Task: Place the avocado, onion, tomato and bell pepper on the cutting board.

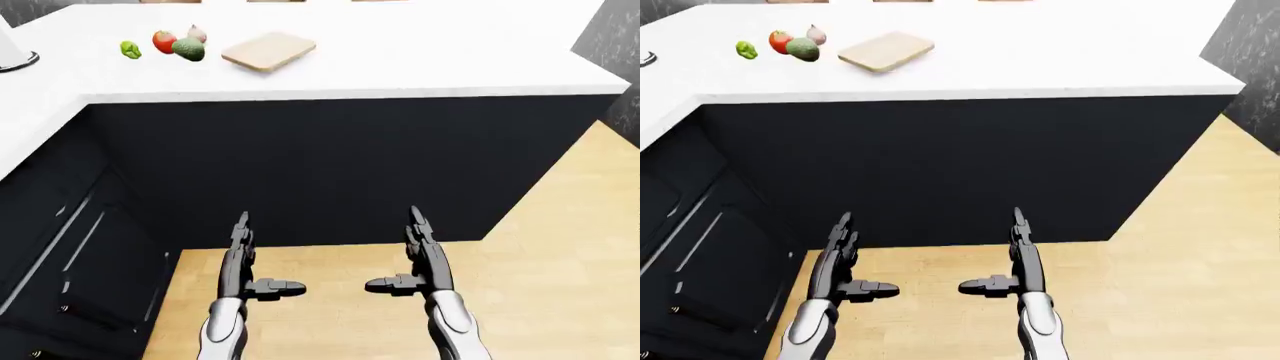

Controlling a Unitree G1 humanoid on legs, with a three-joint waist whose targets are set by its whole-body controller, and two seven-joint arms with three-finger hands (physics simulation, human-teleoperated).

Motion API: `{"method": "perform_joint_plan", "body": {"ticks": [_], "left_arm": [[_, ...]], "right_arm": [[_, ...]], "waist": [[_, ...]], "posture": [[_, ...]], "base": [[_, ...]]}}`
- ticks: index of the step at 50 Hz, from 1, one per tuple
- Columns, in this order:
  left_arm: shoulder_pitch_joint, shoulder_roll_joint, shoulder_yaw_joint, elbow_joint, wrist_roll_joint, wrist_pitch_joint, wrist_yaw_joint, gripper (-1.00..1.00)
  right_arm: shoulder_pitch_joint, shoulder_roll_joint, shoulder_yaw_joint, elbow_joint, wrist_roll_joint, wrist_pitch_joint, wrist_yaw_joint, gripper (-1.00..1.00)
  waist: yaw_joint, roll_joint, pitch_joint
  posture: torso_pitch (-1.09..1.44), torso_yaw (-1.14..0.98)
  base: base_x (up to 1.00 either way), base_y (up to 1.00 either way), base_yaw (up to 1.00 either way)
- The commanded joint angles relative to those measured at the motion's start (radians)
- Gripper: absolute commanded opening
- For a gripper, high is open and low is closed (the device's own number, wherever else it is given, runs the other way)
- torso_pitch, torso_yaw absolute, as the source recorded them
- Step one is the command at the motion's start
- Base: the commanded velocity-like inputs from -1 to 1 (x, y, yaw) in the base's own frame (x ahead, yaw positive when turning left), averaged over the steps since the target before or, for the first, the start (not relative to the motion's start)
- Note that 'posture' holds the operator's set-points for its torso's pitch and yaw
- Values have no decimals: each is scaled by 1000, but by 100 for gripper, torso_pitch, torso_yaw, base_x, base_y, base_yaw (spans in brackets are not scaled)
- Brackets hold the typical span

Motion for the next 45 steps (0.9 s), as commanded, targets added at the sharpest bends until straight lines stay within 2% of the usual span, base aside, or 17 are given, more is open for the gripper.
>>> {"method": "perform_joint_plan", "body": {"ticks": [1,3,5,7,8,13,16,22,23,27,29,32,33,35,39,43,45], "left_arm": [[-52,10,-3,-110,4,-24,-5,100],[-66,6,-3,-122,8,-5,4,100],[-79,11,-8,-120,26,-3,-3,100],[-95,15,0,-140,29,18,-1,100],[-105,18,6,-142,32,24,1,100],[-161,32,22,-213,40,106,6,100],[-245,62,46,-230,49,162,5,100],[-379,107,80,-299,34,288,6,100],[-397,112,86,-306,31,298,10,100],[-437,129,87,-322,20,330,7,100],[-462,138,94,-330,17,347,8,100],[-483,148,99,-354,10,378,8,100],[-496,154,109,-361,6,388,12,100],[-510,167,115,-368,-4,402,8,100],[-538,184,125,-374,-14,418,18,100],[-532,198,141,-385,-27,415,27,100],[-538,208,148,-380,-26,418,33,100]], "right_arm": [[-13,-6,8,-172,-3,-10,5,100],[-13,-5,-2,-203,3,2,5,100],[-13,-9,0,-228,-7,17,9,100],[-21,-9,-1,-261,-9,42,11,100],[-27,-8,1,-282,-9,59,12,100],[-65,-20,-15,-385,-11,140,18,100],[-165,-51,-52,-458,-7,239,17,100],[-306,-90,-65,-536,-46,386,49,100],[-321,-96,-70,-543,-46,397,51,100],[-395,-121,-97,-576,-24,464,48,100],[-432,-134,-100,-576,-17,482,47,100],[-474,-152,-97,-597,-13,515,51,100],[-486,-155,-105,-606,-5,529,51,100],[-485,-158,-98,-599,-7,519,51,100],[-485,-155,-100,-609,3,519,51,100],[-483,-147,-100,-613,13,512,45,100],[-486,-145,-92,-607,18,499,41,100]], "waist": [[-2,-8,-1],[4,-2,-64],[4,-7,-19],[5,-9,-69],[6,-9,-75],[7,-6,-85],[8,-6,-87],[7,-4,-93],[6,0,-111],[2,5,-71],[-1,18,-53],[-5,73,-51],[-1,56,-52],[-8,65,-42],[-2,38,-46],[13,3,-43],[20,-27,-47]], "posture": [[0,0],[0,0],[0,0],[0,0],[0,0],[0,0],[0,0],[0,0],[0,0],[0,0],[0,0],[0,0],[0,0],[0,0],[0,0],[0,0],[0,0]], "base": [[0,0,0],[0,0,0],[0,0,0],[0,0,0],[0,0,0],[0,0,0],[0,0,0],[0,1,0],[5,3,0],[20,12,0],[33,18,0],[34,20,0],[38,20,0],[41,21,0],[48,25,0],[53,29,0],[59,30,0]]}}
